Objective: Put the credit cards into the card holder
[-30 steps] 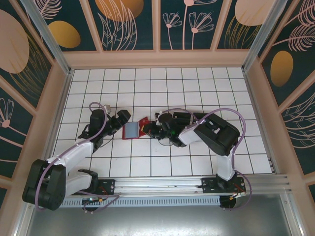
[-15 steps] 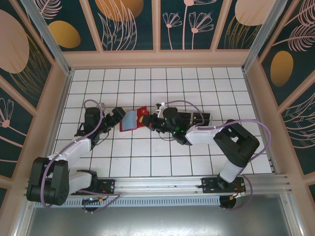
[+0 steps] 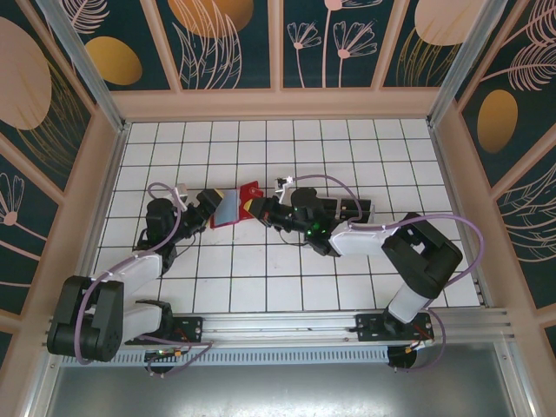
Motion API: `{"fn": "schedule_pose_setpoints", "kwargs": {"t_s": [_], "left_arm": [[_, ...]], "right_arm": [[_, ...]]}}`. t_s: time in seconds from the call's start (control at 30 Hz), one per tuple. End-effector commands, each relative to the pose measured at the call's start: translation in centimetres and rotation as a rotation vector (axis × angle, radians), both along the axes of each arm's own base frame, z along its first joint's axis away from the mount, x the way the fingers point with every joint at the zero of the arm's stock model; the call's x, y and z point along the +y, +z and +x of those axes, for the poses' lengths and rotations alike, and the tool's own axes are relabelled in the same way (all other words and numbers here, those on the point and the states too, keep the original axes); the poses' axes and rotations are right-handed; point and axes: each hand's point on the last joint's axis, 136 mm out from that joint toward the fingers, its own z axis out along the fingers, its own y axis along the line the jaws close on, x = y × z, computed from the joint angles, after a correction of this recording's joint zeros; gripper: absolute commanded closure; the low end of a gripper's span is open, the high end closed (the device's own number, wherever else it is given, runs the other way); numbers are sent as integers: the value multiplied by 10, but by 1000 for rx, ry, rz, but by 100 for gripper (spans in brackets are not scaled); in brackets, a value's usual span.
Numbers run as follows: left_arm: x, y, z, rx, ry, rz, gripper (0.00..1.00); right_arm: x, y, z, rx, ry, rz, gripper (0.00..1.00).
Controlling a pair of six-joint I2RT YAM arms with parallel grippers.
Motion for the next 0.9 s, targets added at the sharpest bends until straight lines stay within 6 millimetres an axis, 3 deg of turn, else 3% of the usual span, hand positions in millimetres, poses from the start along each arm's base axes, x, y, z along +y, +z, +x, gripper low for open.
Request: {"fn": "schedule_pose_setpoints", "kwargs": {"t_s": [0.0, 0.1, 0.37, 0.87], "left_arm": [[-3, 15, 0, -53, -15, -52, 8], [-4, 21, -2, -75, -22, -71, 11], [-7, 36, -6, -132, -40, -112, 34], [-3, 26, -7, -114, -22, -61, 71]], "right_arm": [[5, 20, -4, -32, 20, 74, 100], [7, 18, -5, -25, 26, 72, 100], [13, 4, -4, -2, 37, 61, 100], [20, 1, -3, -1, 52, 56, 100]]}}
